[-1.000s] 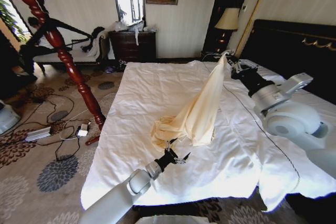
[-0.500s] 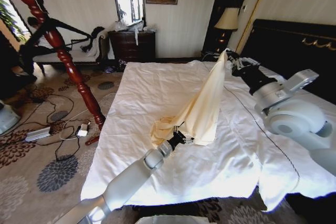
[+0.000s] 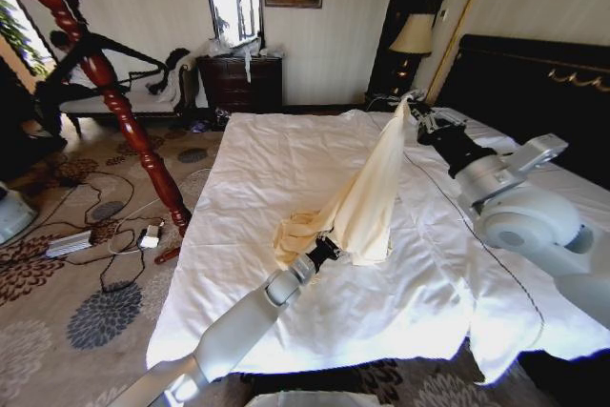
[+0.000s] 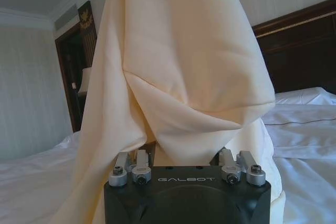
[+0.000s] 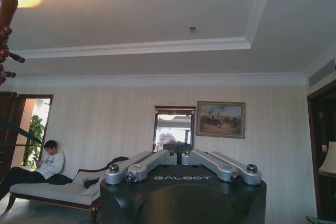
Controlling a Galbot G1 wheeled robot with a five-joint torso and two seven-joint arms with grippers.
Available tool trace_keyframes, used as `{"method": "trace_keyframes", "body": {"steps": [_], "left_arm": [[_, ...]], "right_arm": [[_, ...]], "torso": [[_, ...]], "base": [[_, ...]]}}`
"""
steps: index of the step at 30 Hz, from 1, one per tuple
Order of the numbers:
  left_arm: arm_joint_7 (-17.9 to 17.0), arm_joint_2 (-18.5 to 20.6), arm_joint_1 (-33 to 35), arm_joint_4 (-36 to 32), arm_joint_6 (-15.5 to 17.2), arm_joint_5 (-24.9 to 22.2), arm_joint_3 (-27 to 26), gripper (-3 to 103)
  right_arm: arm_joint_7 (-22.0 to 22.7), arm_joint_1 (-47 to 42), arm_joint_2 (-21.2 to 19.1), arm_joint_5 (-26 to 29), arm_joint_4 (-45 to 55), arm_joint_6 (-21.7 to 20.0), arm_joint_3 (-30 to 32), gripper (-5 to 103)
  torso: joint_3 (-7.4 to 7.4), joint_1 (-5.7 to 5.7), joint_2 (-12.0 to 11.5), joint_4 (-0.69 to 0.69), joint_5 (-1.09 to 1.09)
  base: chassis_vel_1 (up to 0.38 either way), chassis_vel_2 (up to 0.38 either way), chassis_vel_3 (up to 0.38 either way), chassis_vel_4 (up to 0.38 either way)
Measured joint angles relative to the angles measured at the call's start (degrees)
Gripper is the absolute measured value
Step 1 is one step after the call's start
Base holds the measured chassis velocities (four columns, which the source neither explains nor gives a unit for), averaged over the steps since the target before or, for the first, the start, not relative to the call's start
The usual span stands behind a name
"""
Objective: Pick up the clothes from the bed and hang them on the clothes hanger.
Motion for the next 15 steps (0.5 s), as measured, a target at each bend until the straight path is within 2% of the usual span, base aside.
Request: {"method": "trace_keyframes", "body": {"steps": [1, 2, 4, 5, 6, 8, 11, 12, 13, 15], "left_arm": [[0.0, 0.0, 0.1, -0.1, -0.1, 0.0, -0.2, 48], [0.0, 0.0, 0.1, -0.1, -0.1, 0.0, -0.2, 48], [0.1, 0.4, 0.7, -0.9, -0.1, -0.1, -1.1, 37], [0.2, 0.7, 1.0, -1.4, -0.1, -0.1, -1.5, 37], [0.3, 1.1, 1.3, -1.9, -0.1, -0.2, -2.0, 26], [0.3, 1.5, 1.5, -2.2, -0.1, -0.2, -2.3, 26], [0.4, 2.2, 2.2, -3.1, 0.0, -0.3, -3.6, 11], [0.4, 2.2, 2.2, -3.1, 0.0, -0.3, -3.6, 11], [0.4, 2.4, 2.6, -3.7, 0.1, -0.5, -4.1, 5], [0.4, 2.7, 3.0, -4.6, 0.2, -0.8, -4.6, 2]], "right_arm": [[0.0, 0.1, -0.1, 0.1, 0.0, 0.0, 0.0, 0], [0.0, 0.1, -0.1, 0.1, 0.0, 0.0, 0.0, 0], [0.0, 0.2, -0.4, 0.2, 0.1, 0.0, 0.0, 0], [0.0, 0.2, -0.5, 0.2, 0.2, 0.0, 0.0, 0], [0.0, 0.2, -0.7, 0.3, 0.4, 0.0, 0.0, 0], [0.0, 0.3, -0.7, 0.4, 0.5, 0.0, 0.0, 0], [0.1, 0.4, -1.0, 0.5, 0.7, 0.1, 0.0, 0], [0.1, 0.4, -1.0, 0.5, 0.7, 0.1, 0.0, 0], [0.2, 0.4, -1.0, 0.5, 0.7, 0.1, 0.0, 0], [0.3, 0.3, -1.1, 0.5, 0.7, 0.1, 0.0, 0]], "torso": [[0.0, 0.0, 0.0, 0.0, 0.0], [0.0, 0.0, 0.0, 0.0, 0.0], [0.0, 0.0, 0.0, 0.0, -0.01], [0.0, 0.0, 0.0, 0.0, 0.0], [0.0, 0.0, 0.0, 0.0, -0.01], [0.0, 0.0, 0.0, 0.0, -0.01], [0.0, 0.0, 0.0, 0.0, -0.01], [0.0, 0.0, 0.0, 0.0, -0.01], [0.0, 0.0, 0.0, 0.0, -0.01], [0.0, 0.0, 0.0, 0.0, -0.01]], "base": [[0.0, 0.0, 0.0, 0.0], [0.0, 0.0, 0.0, 0.0], [0.0, 0.0, 0.0, 0.0], [0.0, 0.0, 0.0, 0.0], [0.0, 0.0, 0.0, 0.0], [0.0, 0.0, 0.0, 0.0], [0.0, 0.0, 0.0, 0.0], [0.0, 0.0, 0.0, 0.0], [0.0, 0.0, 0.0, 0.0], [0.0, 0.0, 0.0, 0.0]]}}
